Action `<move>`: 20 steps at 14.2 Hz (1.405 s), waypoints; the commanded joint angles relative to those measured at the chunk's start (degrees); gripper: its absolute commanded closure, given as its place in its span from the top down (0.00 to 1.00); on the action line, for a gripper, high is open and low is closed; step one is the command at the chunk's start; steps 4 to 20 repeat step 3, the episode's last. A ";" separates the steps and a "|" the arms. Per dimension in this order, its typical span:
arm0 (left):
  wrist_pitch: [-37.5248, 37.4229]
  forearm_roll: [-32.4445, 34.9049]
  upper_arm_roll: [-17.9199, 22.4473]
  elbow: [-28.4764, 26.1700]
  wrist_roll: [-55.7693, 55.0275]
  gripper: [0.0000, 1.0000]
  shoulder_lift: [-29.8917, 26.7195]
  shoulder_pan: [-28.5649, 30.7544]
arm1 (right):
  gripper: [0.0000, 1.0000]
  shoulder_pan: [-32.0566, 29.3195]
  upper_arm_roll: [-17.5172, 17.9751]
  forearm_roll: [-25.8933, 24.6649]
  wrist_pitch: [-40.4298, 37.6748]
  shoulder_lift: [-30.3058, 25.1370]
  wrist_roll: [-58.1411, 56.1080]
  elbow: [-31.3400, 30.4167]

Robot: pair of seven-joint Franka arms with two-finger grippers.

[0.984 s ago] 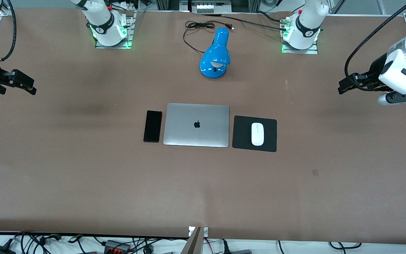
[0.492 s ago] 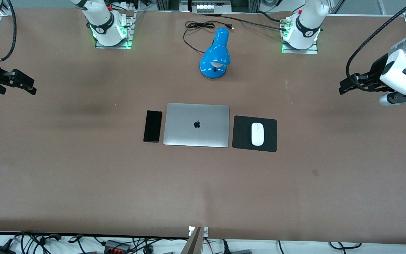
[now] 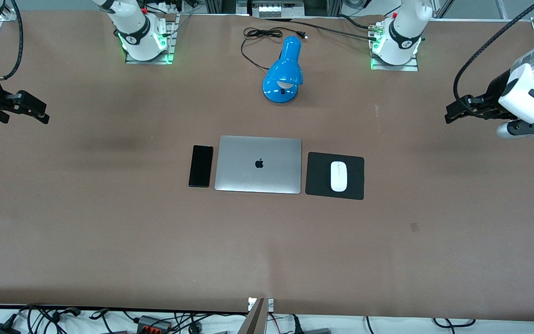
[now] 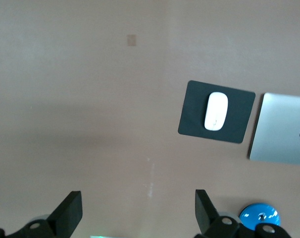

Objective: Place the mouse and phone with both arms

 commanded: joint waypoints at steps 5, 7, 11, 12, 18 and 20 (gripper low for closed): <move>-0.73 -0.71 0.16 1.85 7.63 1.00 0.80 0.26 | 1.00 -0.68 0.62 0.43 -0.51 -1.16 -0.13 -0.53; -0.73 -0.71 0.16 1.85 7.63 1.00 0.80 0.26 | 1.00 -0.68 0.62 0.43 -0.51 -1.16 -0.13 -0.53; -0.73 -0.71 0.16 1.85 7.63 1.00 0.80 0.26 | 1.00 -0.68 0.62 0.43 -0.51 -1.16 -0.13 -0.53; -0.73 -0.71 0.16 1.85 7.63 1.00 0.80 0.26 | 1.00 -0.68 0.62 0.43 -0.51 -1.16 -0.13 -0.53; -0.73 -0.71 0.16 1.85 7.63 1.00 0.80 0.26 | 1.00 -0.68 0.62 0.43 -0.51 -1.16 -0.13 -0.53; -0.73 -0.71 0.16 1.85 7.63 1.00 0.80 0.26 | 1.00 -0.68 0.62 0.43 -0.51 -1.16 -0.13 -0.53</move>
